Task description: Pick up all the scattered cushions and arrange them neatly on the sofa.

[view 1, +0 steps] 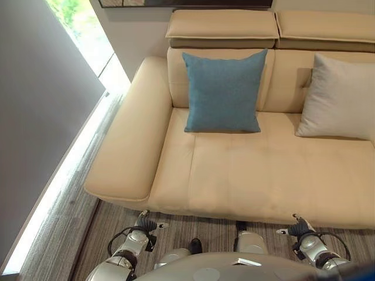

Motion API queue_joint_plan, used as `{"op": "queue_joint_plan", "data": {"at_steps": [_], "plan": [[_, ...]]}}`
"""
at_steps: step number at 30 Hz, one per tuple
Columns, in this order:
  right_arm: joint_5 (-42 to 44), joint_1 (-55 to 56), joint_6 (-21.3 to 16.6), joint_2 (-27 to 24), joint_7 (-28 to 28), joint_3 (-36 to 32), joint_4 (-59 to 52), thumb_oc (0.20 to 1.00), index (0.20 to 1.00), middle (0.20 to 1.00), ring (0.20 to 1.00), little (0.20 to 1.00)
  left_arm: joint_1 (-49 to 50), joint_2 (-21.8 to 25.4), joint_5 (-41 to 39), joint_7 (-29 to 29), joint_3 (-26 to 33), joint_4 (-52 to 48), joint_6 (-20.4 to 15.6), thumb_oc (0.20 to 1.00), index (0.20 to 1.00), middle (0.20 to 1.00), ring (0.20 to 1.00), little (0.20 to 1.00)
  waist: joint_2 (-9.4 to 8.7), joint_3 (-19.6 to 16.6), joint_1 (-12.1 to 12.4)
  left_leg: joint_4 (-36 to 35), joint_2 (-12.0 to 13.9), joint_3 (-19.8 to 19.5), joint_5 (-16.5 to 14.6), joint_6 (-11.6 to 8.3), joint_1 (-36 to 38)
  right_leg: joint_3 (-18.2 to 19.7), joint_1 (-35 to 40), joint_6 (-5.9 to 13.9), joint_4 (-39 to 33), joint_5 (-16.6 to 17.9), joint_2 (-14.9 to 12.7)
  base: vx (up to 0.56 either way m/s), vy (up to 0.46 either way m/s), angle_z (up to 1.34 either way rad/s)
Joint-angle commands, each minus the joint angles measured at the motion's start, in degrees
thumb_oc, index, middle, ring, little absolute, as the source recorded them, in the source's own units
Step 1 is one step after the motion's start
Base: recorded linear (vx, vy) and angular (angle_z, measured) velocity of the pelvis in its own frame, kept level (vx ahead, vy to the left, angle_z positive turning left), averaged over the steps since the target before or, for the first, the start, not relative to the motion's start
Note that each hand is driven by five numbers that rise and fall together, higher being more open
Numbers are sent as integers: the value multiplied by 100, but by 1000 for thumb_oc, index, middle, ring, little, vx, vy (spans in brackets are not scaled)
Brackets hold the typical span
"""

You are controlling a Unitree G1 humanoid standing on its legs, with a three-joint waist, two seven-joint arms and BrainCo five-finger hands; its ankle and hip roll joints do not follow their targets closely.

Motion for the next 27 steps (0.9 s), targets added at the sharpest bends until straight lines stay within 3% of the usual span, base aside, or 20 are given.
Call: {"op": "queue_joint_plan", "data": {"at_steps": [1,3,4,7,12,27], "plan": [[-123,-292,78,-200,-22,206,121,1000,1000,1000,1000,1000,-68,162,34,3,215,155,-30,1000,1000,1000,1000,1000,200,47,156,15,351,-631,-444,-442,-1,-198,164,14,601,-371,531,-191,87,-58],[-88,-255,62,-183,-14,202,170,1000,1000,1000,1000,1000,-76,167,18,15,238,162,-5,1000,1000,1000,1000,1000,231,-7,205,-50,384,-623,-355,-402,-49,-246,327,-97,918,-607,560,-93,3,-47],[-22,-210,31,-165,9,168,229,1000,1000,1000,1000,1000,-128,186,43,6,225,184,0,1000,1000,1000,1000,1000,189,-146,285,-99,381,-611,-313,-430,-124,-184,685,-62,824,-731,589,-26,-59,-34],[-51,-186,57,-165,-8,144,227,1000,1000,1000,1000,1000,-98,195,-2,1,229,207,-17,1000,1000,1000,1000,1000,123,-276,373,-190,404,-532,-278,-485,-121,-260,960,-25,393,-662,540,33,-88,-16],[2,-157,60,-189,24,127,242,1000,1000,1000,1000,1000,-28,273,-45,-88,360,310,16,1000,1000,1000,1000,1000,44,-502,329,-480,561,-457,-196,-628,135,-277,1359,-2,-376,-591,688,72,-86,-7],[100,57,-18,31,0,223,219,1000,1000,1000,1000,1000,71,145,53,-154,217,330,60,1000,1000,1000,1000,1000,39,-509,311,-665,704,-458,-99,-748,319,-330,1541,-48,-562,-653,787,5,-17,4]]}}
